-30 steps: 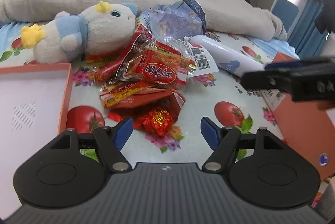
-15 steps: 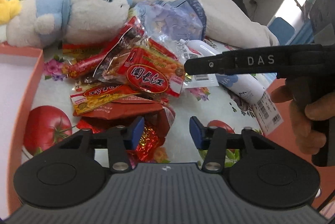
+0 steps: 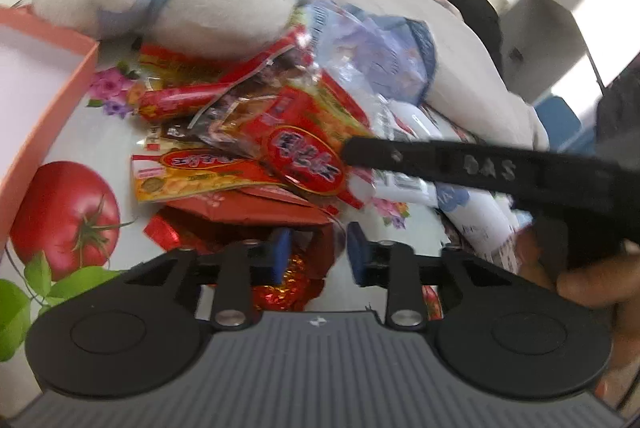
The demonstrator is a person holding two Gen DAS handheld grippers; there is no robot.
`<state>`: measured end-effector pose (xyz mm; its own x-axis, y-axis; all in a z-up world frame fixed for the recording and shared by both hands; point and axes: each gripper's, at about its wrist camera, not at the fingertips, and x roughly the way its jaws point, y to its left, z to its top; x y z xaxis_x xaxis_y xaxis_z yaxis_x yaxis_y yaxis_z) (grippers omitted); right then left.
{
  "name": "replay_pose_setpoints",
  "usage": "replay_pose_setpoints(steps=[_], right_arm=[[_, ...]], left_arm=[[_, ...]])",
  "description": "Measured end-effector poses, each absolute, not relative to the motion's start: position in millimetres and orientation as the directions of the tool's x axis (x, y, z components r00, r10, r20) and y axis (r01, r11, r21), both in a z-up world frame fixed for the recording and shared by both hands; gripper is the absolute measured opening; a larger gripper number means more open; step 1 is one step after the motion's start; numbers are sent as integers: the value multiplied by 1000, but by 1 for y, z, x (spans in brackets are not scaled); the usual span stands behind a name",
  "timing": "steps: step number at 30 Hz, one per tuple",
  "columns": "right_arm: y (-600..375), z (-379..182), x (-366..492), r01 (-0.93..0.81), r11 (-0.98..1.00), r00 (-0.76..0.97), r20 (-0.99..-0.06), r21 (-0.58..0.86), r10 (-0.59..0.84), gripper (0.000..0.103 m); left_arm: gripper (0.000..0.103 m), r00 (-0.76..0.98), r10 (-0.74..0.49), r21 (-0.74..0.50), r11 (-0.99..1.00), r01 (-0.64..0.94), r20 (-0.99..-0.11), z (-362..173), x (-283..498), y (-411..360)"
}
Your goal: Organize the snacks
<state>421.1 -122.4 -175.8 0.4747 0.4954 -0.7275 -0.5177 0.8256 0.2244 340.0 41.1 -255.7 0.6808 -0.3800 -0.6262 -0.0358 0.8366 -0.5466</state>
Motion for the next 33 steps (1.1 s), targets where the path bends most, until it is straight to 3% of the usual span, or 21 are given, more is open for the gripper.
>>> replay_pose_setpoints(steps=[6,19,33], right_arm=[[-118,-166,405,-513,839,515,-718,179,468,6],[-132,-115,346,-436,886,600,-682,161,419,5],[-139,-137,244,-308,934,583,-740,182,336,5]], left_arm=[[19,685,-403,-571,821,-23,-607,-253,339,42],[17,694,-476,-623,780,50,-541,-213,293,42],[17,638,-480,-574,816,72,-602,-209,211,48]])
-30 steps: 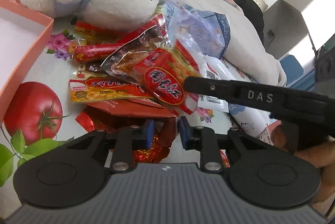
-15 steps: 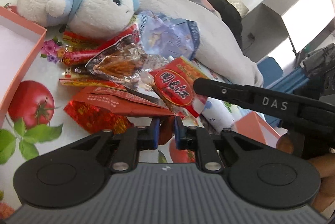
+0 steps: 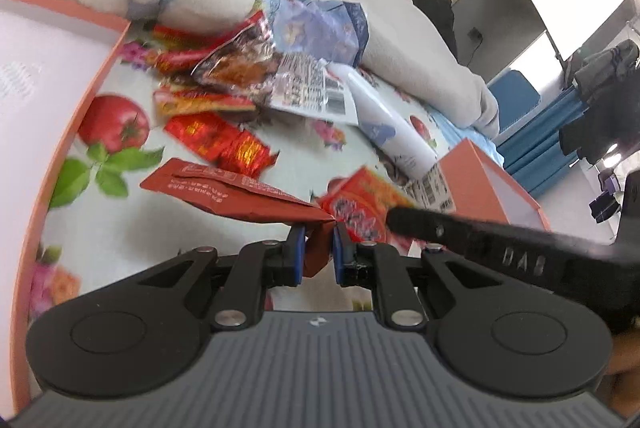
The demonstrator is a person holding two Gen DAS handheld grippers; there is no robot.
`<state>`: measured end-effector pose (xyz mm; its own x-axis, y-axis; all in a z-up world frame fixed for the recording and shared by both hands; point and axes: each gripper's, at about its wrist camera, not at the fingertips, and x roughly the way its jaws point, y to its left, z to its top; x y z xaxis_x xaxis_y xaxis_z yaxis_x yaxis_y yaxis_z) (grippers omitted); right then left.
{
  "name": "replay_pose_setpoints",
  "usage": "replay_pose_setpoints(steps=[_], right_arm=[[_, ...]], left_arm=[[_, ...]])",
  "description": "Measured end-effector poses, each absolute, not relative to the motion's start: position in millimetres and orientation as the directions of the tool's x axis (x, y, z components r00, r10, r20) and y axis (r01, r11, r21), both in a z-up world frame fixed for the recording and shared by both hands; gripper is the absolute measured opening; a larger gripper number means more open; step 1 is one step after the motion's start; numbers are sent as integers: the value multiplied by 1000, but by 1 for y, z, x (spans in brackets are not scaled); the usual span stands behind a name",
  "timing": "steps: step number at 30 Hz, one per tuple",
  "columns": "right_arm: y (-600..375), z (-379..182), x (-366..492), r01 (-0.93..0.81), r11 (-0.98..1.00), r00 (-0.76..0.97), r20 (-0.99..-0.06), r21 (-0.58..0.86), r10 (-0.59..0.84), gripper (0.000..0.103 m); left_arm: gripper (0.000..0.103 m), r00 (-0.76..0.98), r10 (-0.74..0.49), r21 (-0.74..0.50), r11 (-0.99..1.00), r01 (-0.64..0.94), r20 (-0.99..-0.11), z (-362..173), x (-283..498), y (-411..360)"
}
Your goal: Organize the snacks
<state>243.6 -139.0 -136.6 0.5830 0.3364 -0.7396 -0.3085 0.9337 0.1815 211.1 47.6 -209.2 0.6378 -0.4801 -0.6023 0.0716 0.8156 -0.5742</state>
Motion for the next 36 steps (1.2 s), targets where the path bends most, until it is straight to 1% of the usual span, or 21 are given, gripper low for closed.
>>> replay_pose_setpoints(steps=[11,13,17,18,20,21,23,24,25,26,27,28,29,30,31,32,35,36], right_arm=[[-146,-147,191,-244,952,557,-777,186,294,6],[-147,-151,182,-226,953,545,-784,202,295,6],[-146,-162,161,-211,957,544,-790,198,283,7],[-146,-165,156,-204,957,544,-790,204,284,9],[-148,-171,151,-188,956,534,-794,225,291,9],[-147,-172,149,-184,956,532,-794,229,293,10],[-147,-173,146,-183,955,528,-797,232,295,15],[-147,-172,145,-188,953,524,-797,236,300,16],[-146,-172,145,-197,952,521,-798,233,303,18],[-145,-172,145,-211,952,522,-797,224,303,28],[-144,-172,145,-220,951,524,-796,218,304,51],[-143,-173,145,-230,948,526,-792,219,311,62],[-143,-174,145,-239,945,526,-788,225,321,70],[-142,-175,146,-245,943,521,-789,226,325,67],[-139,-177,146,-256,941,514,-794,219,325,67],[-137,-180,147,-268,941,512,-797,206,320,70],[-131,-186,149,-291,947,531,-800,135,277,86],[-130,-187,151,-299,947,539,-797,120,272,86]], left_arm=[[17,570,-482,-536,840,85,-665,-207,166,51],[17,558,-490,-518,847,121,-670,-207,156,51],[18,519,-471,-482,867,126,-713,-217,139,53],[18,511,-463,-473,873,120,-724,-220,135,54],[18,517,-444,-457,882,111,-732,-224,127,56],[23,516,-436,-456,885,97,-737,-224,123,58],[38,502,-423,-453,889,67,-754,-225,121,62],[58,497,-415,-453,890,49,-762,-226,120,64],[71,502,-407,-454,890,31,-763,-225,118,66],[74,513,-401,-456,890,20,-759,-224,117,68],[74,516,-399,-459,889,14,-758,-224,117,69],[75,512,-398,-460,888,6,-761,-225,117,70],[75,505,-396,-461,887,-5,-767,-225,119,70],[75,501,-391,-460,888,-16,-772,-226,120,70],[75,500,-384,-458,889,-28,-777,-226,122,70],[75,501,-378,-457,889,-39,-779,-226,123,70],[76,501,-369,-466,881,-79,-783,-227,128,72],[76,501,-374,-476,875,-89,-781,-228,129,74]])
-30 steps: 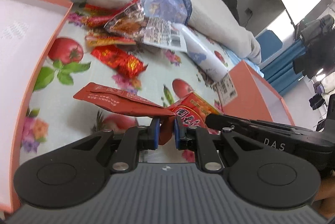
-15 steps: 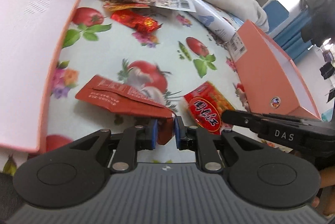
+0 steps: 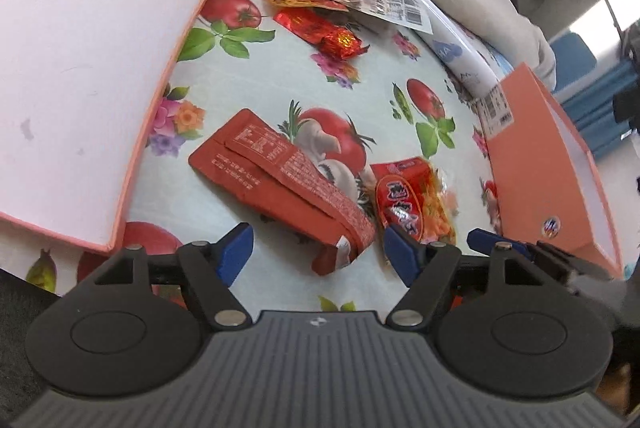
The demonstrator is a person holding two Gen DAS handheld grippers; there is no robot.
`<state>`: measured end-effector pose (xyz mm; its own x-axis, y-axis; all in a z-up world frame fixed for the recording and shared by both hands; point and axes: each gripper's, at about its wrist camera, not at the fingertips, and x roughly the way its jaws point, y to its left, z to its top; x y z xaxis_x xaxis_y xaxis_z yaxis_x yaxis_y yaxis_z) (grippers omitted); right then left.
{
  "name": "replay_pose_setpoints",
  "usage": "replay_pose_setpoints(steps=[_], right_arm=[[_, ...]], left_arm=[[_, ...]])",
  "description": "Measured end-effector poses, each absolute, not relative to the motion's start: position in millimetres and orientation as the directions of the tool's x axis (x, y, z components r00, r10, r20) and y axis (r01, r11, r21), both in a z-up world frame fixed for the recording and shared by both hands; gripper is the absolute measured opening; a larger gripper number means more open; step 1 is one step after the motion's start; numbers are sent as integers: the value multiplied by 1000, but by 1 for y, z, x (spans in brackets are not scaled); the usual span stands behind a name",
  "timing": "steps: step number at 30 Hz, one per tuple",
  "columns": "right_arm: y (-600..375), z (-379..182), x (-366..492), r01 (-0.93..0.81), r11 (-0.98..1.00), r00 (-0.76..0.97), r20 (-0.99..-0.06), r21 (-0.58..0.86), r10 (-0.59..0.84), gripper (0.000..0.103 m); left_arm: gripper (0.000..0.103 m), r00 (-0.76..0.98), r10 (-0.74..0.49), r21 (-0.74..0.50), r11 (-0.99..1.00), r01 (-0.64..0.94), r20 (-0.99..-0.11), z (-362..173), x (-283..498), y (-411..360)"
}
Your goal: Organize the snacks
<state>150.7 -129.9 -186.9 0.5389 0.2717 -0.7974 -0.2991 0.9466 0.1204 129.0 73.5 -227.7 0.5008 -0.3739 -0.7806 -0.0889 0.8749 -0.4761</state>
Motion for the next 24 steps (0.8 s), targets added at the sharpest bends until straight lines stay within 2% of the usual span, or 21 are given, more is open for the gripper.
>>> replay_pose_setpoints(steps=[8,11,17,20,24], right_arm=[[-110,-199,157,-460,888,562,-772,5,296,85],[-108,-211,162,-452,892,530,-799,19,285,74],[-110,-221,158,-458,889,546,-784,17,296,73],[-109,-219,158,-453,892,548,-787,5,283,61],[-106,-218,159,-465,885,532,-797,8,286,57]], left_arm=[[76,503,-382,-516,842,-156,-775,-229,136,79],[76,502,-397,-544,819,-184,-768,-232,137,81],[76,500,-417,-582,779,-233,-759,-241,137,83],[76,503,-420,-594,763,-255,-755,-244,138,83],[76,514,-406,-594,756,-276,-756,-246,141,79]])
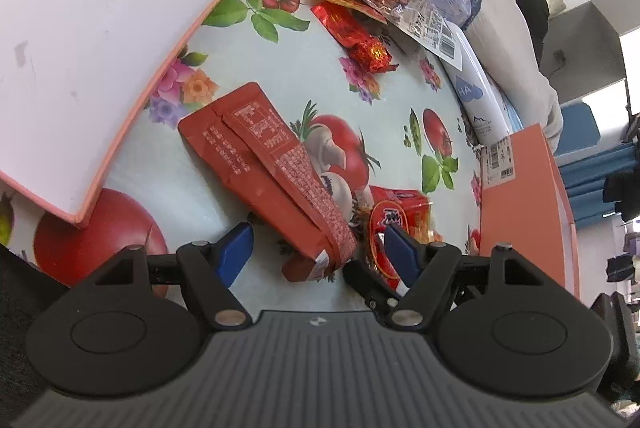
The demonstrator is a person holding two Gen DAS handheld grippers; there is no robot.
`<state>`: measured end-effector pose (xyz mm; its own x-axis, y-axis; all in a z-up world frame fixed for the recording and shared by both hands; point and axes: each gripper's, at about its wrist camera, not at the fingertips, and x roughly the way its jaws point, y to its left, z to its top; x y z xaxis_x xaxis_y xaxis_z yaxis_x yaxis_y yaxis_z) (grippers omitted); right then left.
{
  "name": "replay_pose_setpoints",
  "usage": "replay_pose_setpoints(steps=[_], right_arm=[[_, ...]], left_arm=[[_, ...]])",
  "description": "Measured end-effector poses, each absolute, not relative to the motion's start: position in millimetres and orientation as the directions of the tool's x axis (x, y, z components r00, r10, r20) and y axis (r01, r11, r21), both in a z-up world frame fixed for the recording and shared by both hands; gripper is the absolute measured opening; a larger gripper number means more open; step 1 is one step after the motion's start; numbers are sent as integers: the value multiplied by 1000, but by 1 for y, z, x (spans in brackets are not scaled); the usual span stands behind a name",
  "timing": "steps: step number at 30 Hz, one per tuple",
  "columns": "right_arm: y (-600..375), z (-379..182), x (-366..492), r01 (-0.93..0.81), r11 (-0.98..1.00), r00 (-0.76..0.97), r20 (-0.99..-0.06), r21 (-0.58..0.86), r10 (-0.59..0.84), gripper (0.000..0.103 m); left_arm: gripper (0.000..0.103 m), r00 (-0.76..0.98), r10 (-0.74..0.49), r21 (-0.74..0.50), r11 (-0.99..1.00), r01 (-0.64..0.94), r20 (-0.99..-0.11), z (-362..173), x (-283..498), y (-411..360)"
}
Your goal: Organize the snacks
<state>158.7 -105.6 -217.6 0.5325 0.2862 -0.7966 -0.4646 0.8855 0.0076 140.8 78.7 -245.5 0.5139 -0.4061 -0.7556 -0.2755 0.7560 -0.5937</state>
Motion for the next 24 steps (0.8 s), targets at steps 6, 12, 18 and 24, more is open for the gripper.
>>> replay_pose_setpoints(steps=[6,12,18,24], right_arm=[[-106,-216,157,-474,880,525,-795,22,303,53],[-114,-211,156,-453,890,509,-802,59,312,52],[-136,-209,152,-372,920,520,-794,120,314,52],[-166,-206,159,-236,927,523,-765,292,375,52]], left_arm=[[75,532,-389,-595,749,-293,-752,-246,145,73],[63,527,-304,-494,827,-267,-793,-241,153,57],[31,520,-337,-506,833,-223,-785,-244,159,53],[25,535,-326,-479,861,-173,-780,-235,159,44]])
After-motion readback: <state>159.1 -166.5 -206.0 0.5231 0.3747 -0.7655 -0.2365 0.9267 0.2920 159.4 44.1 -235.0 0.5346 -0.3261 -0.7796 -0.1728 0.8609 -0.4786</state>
